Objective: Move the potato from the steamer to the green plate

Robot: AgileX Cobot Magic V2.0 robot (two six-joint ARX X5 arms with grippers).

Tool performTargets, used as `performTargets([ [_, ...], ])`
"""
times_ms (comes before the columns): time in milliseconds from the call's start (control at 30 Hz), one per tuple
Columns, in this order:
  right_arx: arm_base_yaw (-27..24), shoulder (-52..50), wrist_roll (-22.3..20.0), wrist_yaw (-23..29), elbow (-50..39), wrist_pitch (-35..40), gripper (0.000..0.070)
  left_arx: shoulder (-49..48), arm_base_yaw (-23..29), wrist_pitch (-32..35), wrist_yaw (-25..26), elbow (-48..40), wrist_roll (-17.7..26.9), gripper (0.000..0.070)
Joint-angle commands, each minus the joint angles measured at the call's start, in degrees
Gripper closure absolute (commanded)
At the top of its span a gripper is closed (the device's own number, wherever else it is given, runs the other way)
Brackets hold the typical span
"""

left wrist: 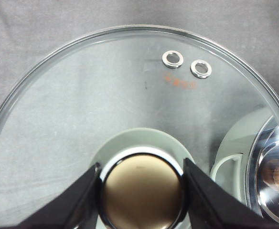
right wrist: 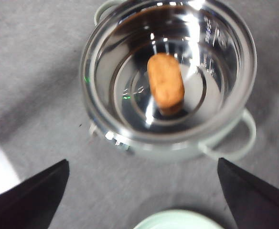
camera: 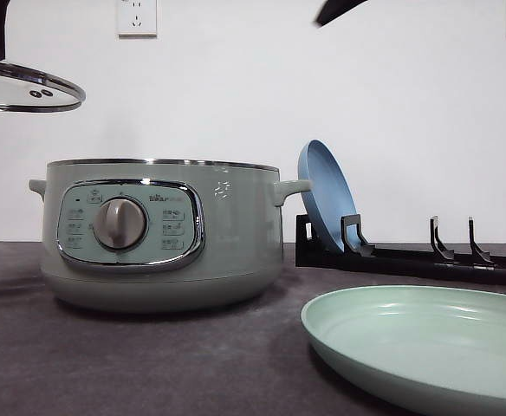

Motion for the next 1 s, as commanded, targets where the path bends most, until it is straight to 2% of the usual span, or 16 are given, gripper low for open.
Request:
performTargets([
  [0,0.6,5.1,-3.3,-0.2,5.4,-0.8,0.0072,-0.9,0.1,1.6,0.2,2.6,-0.5,0.0699],
  [167,1.1,15.8,-4.3,-0.2,15.1,-1.7,0.0072,-0.9,0.3,1.6,0.2,2.6,-0.5,0.0699],
  [367,2.4,25.0,-6.3,0.0,22.5,0.2,0.0072,-0.9,0.4,1.7,0.2,2.6,-0.9,0.0699],
  [633,3.7,31.4,-9.4,0.5,23.1,4.7,0.007,-0.9,0.4,1.7,0.2,2.6,-1.0,0.0699],
  [967,4.0,36.3,-11.0,2.4,23.1,8.4,0.007,-0.9,0.4,1.8,0.2,2.6,-1.0,0.0699],
])
